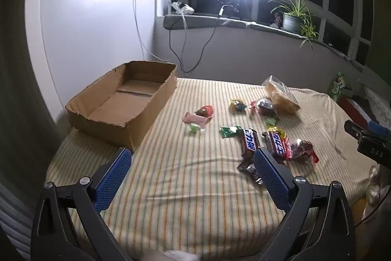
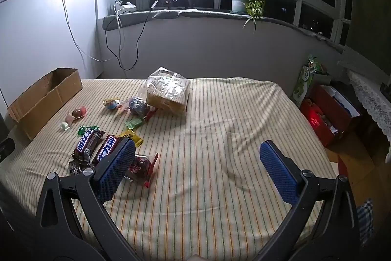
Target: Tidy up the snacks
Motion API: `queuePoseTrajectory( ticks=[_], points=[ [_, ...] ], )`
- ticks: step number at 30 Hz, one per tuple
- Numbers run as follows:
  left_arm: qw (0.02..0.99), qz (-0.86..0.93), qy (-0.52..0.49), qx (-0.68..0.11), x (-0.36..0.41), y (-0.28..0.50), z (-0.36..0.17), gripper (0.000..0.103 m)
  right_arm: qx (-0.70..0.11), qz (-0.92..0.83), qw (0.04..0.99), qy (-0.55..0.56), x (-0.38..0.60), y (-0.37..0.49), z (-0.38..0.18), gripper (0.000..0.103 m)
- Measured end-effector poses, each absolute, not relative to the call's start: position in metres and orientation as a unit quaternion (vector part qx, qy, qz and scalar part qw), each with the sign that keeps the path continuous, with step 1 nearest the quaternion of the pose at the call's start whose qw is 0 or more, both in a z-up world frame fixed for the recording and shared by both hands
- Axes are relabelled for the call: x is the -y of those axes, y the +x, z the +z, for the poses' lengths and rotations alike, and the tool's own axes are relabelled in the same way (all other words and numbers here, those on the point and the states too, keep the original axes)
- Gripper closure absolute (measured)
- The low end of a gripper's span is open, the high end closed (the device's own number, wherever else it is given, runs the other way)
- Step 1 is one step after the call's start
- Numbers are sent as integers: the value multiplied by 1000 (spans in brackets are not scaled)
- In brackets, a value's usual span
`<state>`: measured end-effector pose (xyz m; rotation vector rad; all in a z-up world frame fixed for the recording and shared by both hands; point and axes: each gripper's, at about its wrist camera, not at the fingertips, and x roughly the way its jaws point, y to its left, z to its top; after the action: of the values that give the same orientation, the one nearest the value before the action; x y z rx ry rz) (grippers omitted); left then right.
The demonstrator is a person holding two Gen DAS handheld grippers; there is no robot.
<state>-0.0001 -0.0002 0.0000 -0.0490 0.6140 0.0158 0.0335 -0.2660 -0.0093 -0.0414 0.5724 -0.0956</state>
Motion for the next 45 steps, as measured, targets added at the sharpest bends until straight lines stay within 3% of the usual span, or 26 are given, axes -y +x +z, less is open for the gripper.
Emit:
queuePoseTrajectory(
  ticks=[45],
  points=[
    [957,-3,-40,-287,-5,-5,6,4,-271,-49,961,-33,261,29,-5,0]
  ],
)
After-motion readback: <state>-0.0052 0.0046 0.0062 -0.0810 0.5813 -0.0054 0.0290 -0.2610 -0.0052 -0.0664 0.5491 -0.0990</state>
